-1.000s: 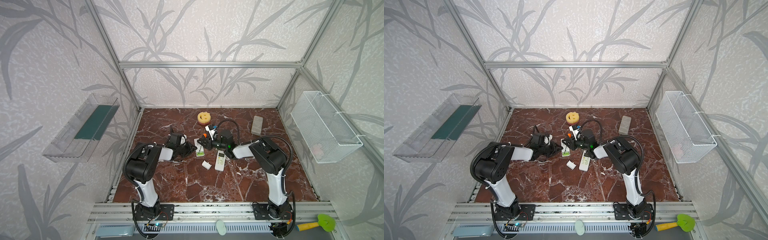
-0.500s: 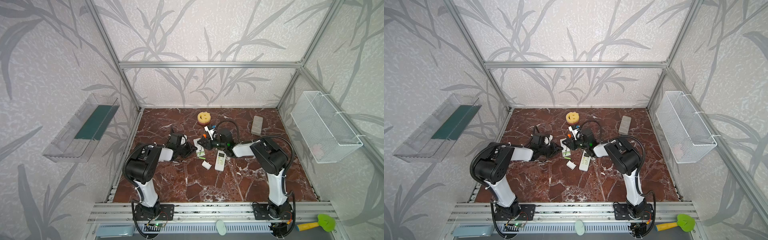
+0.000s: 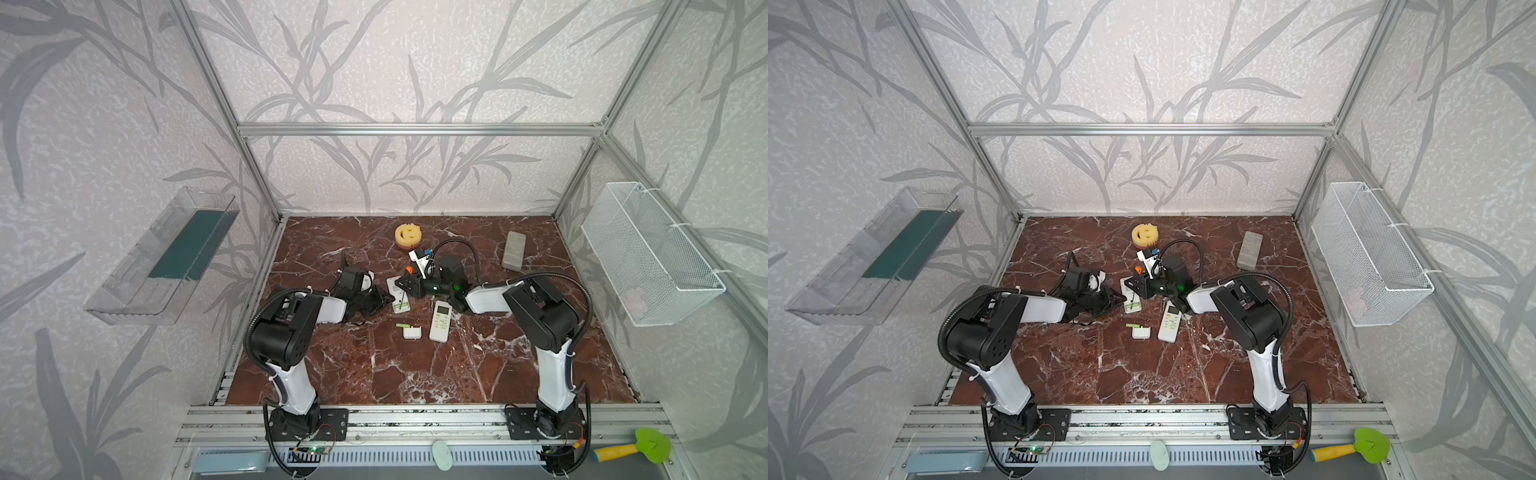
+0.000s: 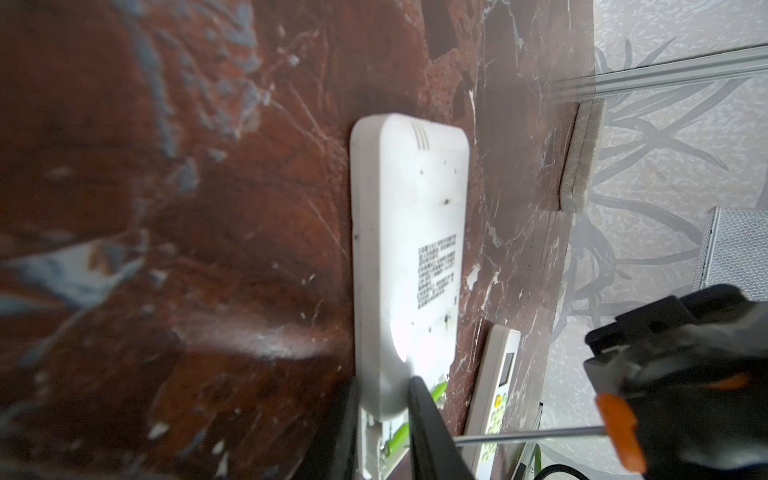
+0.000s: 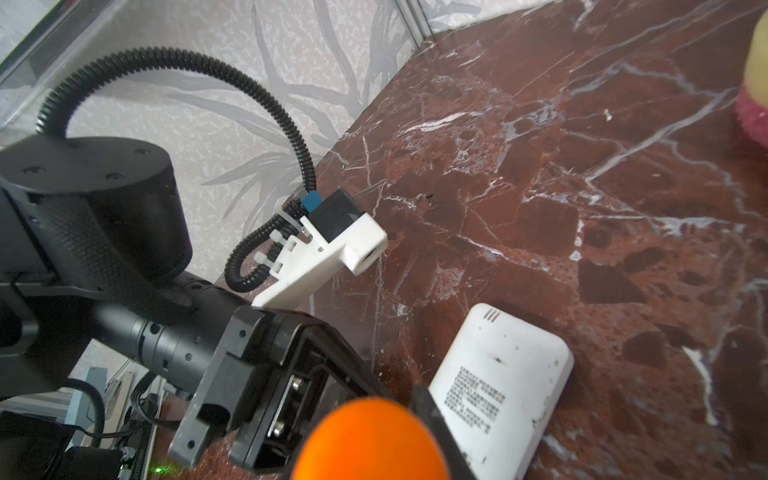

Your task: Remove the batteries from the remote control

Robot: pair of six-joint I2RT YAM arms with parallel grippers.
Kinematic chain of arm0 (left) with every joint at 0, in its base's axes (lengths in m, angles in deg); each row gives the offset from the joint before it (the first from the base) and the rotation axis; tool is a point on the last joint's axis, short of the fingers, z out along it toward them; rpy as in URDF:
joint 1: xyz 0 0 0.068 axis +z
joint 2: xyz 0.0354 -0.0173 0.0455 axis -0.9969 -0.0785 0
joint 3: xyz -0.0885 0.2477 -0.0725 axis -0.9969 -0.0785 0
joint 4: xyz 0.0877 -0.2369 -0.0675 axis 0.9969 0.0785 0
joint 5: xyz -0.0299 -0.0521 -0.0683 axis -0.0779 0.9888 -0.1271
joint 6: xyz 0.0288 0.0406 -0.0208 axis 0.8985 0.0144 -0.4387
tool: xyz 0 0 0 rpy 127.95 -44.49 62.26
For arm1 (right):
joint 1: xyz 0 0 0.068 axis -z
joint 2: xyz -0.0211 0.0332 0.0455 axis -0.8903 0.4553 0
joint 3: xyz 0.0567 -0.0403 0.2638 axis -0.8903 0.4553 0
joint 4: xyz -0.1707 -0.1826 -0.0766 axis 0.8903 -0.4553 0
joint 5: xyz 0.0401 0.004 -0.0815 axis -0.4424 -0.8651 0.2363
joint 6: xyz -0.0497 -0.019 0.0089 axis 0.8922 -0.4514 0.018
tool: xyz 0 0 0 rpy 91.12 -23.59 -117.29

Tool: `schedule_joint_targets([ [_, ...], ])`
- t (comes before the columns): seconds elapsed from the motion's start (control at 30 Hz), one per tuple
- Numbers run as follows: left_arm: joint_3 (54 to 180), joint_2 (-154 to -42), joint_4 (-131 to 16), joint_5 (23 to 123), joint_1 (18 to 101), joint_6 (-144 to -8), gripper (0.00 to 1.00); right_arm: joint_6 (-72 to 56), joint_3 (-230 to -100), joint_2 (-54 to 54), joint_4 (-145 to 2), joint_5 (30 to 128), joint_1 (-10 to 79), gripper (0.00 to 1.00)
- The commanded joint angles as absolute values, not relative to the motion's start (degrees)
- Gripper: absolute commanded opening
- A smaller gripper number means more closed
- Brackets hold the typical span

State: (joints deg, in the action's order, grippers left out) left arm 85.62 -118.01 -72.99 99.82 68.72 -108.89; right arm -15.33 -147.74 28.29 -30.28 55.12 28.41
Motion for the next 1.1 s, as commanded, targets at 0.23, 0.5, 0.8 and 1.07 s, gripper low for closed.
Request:
schedule_joint_targets([
  [0.23,89.83,-110.6,-56.06,94.76,68.54,-100.94,0.3,-9.97,-151.25,20.45,-43.8,71.28,29.16,0.0],
  [0.5,92.72,-104.7,-46.24,90.66,68.79,-95.02,0.33,-8.65,-158.4,24.7,-56.72,83.54,28.8,0.0],
  [0.8,90.41,-101.17,-45.25,89.99,69.39,-94.53,0.33,-7.43,-169.51,34.17,-60.26,82.47,26.94,0.0],
  [1.07,87.97,-97.33,-44.0,88.8,70.7,-93.73,0.33,-9.13,-175.64,37.5,-63.72,76.38,24.97,0.0],
])
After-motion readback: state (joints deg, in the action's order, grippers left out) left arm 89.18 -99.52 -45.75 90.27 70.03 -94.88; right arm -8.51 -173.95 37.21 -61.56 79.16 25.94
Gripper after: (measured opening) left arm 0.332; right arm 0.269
